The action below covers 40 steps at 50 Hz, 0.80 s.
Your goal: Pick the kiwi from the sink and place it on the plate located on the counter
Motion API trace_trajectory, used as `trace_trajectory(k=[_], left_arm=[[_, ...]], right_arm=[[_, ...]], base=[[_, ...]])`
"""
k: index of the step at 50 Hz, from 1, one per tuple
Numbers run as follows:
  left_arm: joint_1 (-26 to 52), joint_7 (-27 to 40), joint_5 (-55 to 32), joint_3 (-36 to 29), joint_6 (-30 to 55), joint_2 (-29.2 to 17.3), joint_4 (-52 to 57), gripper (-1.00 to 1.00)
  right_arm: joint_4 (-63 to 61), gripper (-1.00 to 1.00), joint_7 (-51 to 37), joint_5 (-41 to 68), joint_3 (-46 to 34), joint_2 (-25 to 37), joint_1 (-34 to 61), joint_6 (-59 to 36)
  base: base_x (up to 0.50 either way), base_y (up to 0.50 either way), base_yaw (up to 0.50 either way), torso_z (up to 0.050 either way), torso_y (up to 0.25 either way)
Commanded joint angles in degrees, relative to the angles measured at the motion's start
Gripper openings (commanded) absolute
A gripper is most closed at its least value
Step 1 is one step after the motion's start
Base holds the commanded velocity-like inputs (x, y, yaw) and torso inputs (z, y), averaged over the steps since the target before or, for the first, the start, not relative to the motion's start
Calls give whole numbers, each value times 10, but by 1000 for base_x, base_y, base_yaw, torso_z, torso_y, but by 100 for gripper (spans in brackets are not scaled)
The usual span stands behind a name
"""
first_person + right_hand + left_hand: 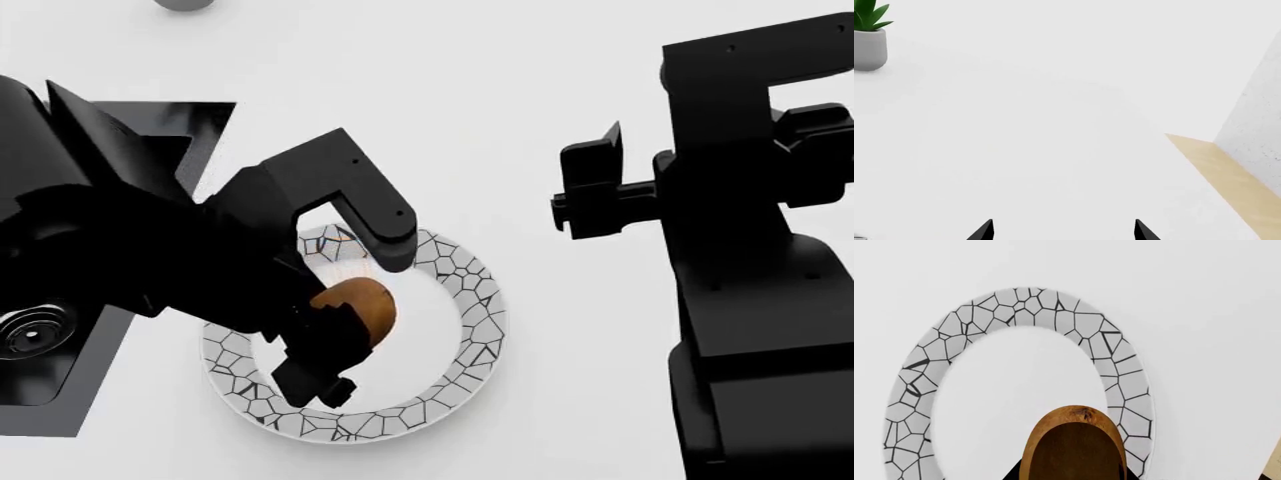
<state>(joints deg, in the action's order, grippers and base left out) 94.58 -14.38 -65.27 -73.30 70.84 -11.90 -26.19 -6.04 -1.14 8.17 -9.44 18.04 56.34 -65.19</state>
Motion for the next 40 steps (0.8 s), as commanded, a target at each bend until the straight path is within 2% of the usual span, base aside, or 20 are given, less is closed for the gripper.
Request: trace_trajectory(k=[1, 8, 9, 40], left_arm=[[-2, -4, -2, 2, -26, 0, -3, -100], [-1, -7, 5, -2, -33, 4, -15, -100], [0, -6, 5, -2, -33, 4, -14, 100], [8, 6, 13, 0, -46, 0, -15, 100]], right_arm=[[35, 100, 5, -2, -5, -5, 11, 23], [36, 100, 4, -3, -8, -4, 13, 23], [36, 100, 4, -3, -8, -4, 14, 23], [35, 100, 0, 2, -10, -2, 12, 23]], base=[[0, 0, 0, 0, 0], [0, 0, 0, 0, 0], [0, 0, 0, 0, 0], [0, 0, 0, 0, 0]])
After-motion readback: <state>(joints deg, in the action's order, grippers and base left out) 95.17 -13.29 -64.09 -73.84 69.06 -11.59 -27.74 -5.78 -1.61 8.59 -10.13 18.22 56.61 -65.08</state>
